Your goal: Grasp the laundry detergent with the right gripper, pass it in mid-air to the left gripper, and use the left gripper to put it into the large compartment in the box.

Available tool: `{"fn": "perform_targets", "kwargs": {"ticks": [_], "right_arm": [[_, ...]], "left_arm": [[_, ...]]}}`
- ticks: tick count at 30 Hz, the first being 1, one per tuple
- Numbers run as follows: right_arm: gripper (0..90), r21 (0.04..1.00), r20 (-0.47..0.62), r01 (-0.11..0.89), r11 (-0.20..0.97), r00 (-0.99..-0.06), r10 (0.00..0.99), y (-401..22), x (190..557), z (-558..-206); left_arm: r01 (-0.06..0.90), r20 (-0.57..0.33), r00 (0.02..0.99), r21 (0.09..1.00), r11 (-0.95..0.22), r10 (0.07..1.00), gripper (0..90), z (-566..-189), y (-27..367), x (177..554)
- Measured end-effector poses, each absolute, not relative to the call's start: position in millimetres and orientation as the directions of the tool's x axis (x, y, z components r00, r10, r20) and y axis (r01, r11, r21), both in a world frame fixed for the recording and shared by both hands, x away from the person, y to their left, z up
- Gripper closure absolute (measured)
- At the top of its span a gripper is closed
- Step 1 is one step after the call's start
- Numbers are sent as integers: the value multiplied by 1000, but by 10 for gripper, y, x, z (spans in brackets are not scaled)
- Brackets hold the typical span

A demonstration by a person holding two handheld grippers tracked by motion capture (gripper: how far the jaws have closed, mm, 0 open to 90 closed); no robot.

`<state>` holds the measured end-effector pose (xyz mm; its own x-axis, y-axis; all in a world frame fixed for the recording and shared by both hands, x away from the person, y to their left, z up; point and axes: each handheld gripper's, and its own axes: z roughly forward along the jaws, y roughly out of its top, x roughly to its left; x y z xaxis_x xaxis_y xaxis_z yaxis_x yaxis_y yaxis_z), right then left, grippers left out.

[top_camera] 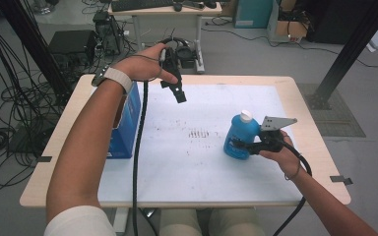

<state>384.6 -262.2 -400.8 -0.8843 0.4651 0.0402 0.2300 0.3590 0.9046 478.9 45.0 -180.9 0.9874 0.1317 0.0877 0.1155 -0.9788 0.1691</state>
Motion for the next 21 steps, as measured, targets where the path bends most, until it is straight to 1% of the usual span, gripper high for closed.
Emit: {"fn": "perform_targets", "kwargs": {"ticks": [21], "right_arm": [[436,904,32,223,365,-886,462,-2619,3853,-4004]], "left_arm": [[121,83,987,171,-978,137,136,-1813,467,4785]]}}
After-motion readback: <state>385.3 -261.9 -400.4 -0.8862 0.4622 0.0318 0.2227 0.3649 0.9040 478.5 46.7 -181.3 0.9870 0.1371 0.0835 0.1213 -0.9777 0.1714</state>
